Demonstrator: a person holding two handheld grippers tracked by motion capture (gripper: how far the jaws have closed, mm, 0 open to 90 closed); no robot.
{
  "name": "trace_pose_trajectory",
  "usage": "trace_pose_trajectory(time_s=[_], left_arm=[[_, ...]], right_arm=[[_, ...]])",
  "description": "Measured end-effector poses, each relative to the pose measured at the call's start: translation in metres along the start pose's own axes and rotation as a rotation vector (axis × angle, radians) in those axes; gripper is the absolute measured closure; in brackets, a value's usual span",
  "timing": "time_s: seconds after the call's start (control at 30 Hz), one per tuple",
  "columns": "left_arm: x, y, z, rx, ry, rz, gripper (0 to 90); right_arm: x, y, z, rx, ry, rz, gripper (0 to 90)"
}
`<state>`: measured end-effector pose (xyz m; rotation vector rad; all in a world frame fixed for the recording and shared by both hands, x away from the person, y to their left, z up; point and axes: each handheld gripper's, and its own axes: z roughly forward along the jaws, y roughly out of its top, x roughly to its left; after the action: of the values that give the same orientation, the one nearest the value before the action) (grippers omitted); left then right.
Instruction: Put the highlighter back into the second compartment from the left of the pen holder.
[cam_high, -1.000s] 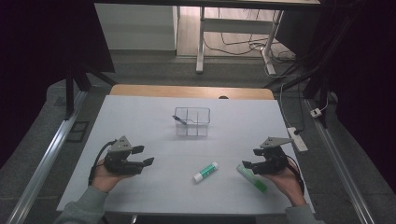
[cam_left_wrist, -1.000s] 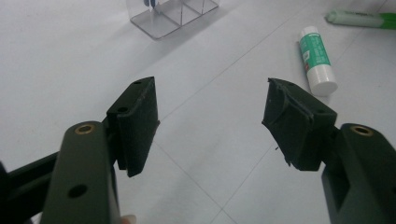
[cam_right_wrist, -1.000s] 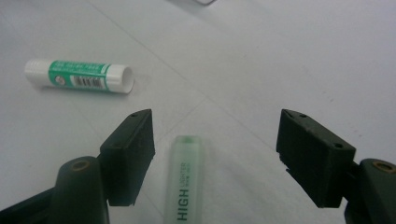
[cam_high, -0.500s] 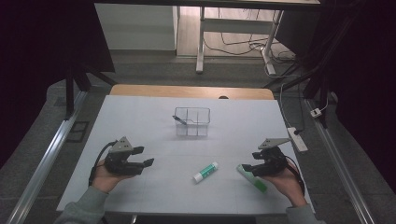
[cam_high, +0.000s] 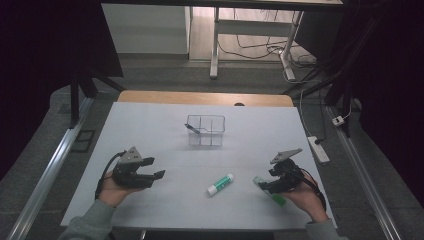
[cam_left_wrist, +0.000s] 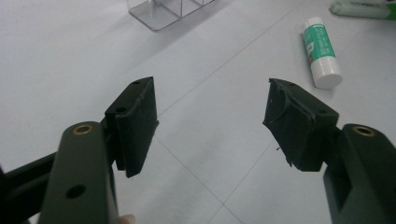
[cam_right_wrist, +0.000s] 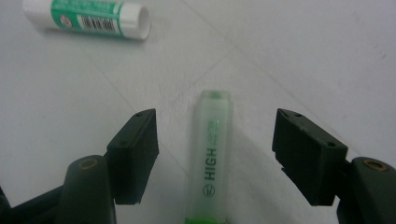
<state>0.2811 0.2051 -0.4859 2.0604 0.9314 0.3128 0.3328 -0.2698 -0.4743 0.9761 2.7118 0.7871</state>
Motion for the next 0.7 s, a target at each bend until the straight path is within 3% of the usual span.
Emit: trace_pose_trajectory(time_s=[0.47, 0.7], left_arm=[[0.001, -0.001, 0.002, 0.007, 0.0, 0.0, 33.8], [0.001, -0.001, 0.002, 0.007, -0.001, -0.001, 33.8]], right_arm=[[0.004, -0.013, 0.003, 0.189, -0.025, 0.009, 35.9], [0.004, -0.014, 0.009, 0.238, -0.025, -0.003, 40.7]])
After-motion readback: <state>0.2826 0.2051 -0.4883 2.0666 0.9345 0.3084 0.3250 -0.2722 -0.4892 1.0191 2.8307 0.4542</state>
